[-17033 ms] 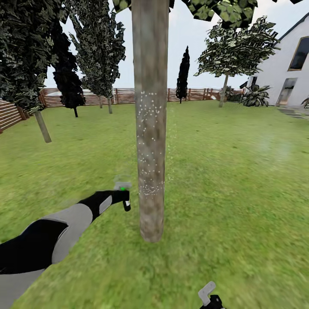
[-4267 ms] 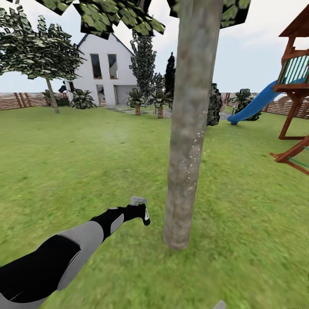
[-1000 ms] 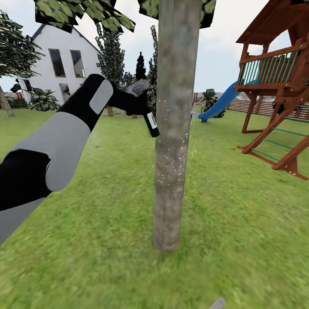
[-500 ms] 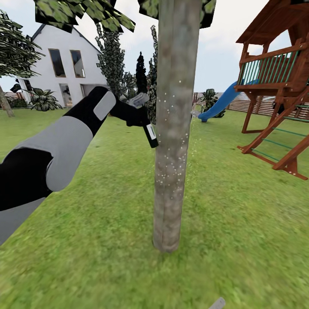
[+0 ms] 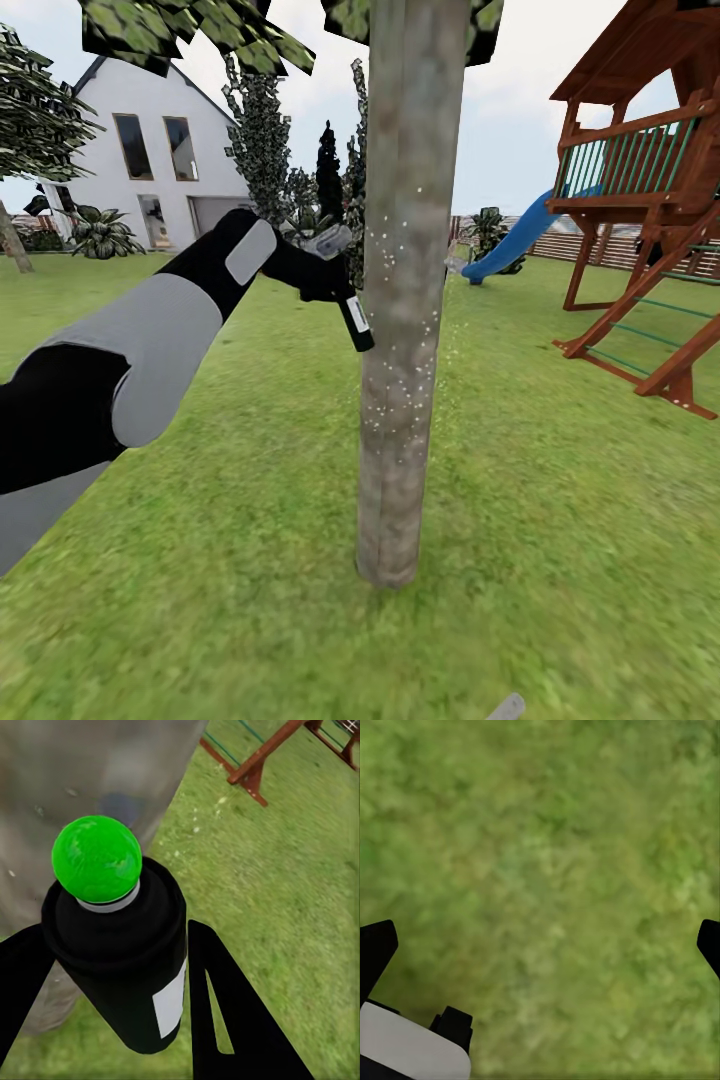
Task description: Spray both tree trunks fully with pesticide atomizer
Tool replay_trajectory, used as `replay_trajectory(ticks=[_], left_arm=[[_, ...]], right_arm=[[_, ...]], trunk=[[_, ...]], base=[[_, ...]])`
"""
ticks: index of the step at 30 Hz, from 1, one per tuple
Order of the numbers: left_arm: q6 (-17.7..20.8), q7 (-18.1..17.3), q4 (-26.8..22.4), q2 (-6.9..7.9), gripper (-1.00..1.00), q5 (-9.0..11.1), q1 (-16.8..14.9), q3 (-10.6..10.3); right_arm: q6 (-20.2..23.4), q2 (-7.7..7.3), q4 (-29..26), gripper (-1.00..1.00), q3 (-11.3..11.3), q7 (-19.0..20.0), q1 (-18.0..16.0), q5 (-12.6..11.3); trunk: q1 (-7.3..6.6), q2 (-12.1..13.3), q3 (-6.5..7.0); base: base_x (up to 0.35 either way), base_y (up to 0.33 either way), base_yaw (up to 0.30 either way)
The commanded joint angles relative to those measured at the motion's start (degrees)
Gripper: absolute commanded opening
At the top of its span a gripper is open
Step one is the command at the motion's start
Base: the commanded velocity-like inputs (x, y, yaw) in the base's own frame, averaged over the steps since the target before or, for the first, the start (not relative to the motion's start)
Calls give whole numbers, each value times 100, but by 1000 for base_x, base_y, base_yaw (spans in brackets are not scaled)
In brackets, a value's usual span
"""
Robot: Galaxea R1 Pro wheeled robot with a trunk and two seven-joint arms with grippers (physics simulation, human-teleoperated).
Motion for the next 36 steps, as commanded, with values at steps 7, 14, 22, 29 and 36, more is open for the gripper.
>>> replay_trajectory(ticks=[7,14,22,29,36], left_arm=[[0,-692,27,-16,-100,22,0,2],[-34,-727,659,-135,-100,10,0,-8],[-49,-705,681,-166,-100,-82,8,-504],[-130,-692,677,-166,-100,-449,8,-1264],[-350,-674,685,-166,-100,-865,17,-1282]], right_arm=[[0,0,0,100,0,0,0,0],[0,0,0,100,0,0,0,0],[0,-3,0,100,0,0,0,0],[0,-9,0,100,0,0,0,0],[0,-9,0,100,0,0,0,0]], trunk=[[0,0,0],[0,0,0],[0,0,0],[0,0,0],[0,0,0]], base=[[0,0,0],[0,0,0],[0,0,0],[0,0,0],[0,0,0]])
